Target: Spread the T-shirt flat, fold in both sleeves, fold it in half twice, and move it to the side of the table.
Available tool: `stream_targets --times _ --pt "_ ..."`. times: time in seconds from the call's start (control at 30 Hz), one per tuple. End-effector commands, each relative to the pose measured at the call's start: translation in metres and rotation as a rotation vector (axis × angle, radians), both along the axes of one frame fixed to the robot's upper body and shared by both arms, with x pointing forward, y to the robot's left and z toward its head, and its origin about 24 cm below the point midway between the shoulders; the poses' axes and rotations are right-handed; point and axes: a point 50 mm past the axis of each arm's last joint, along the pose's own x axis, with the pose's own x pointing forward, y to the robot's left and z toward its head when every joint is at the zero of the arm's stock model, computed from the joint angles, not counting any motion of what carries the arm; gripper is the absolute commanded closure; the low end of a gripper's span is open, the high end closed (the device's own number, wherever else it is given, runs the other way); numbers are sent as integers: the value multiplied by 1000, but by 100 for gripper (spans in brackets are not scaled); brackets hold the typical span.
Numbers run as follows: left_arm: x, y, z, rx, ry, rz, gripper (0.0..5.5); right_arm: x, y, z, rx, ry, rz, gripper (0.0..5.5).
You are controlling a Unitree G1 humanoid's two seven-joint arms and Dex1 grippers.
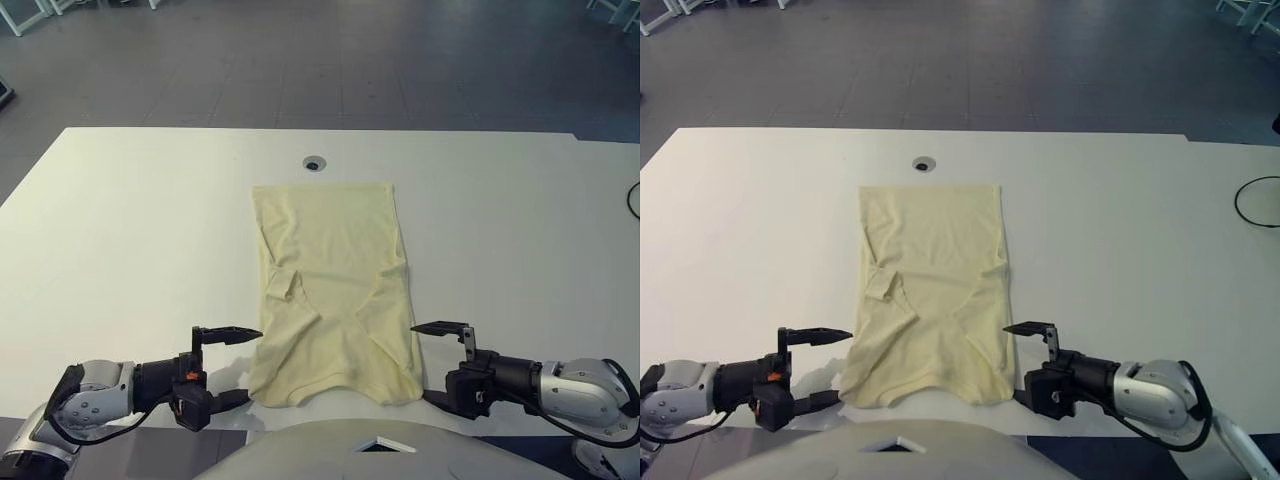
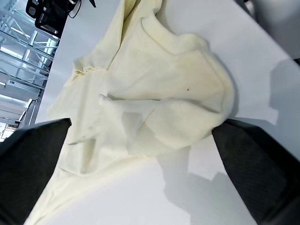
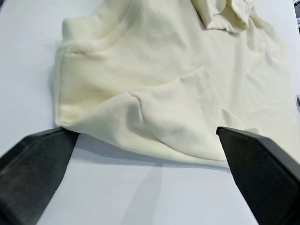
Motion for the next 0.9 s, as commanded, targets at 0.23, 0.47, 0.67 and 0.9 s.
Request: stream_targets --times 0.23,0.47,0.67,0.9 --pt "2 4 -15 89 17 -5 10 -4 -1 -4 -9 -16 23 12" --pt "-2 1 -17 70 34 -49 137 -15 -2 -1 -13 7 51 10" --pt "-2 0 -18 59 30 -66 247 -20 -4 -6 -45 7 41 10" --pt "-2 -1 -20 56 35 -71 375 -14 -8 -10 -84 -17 22 114"
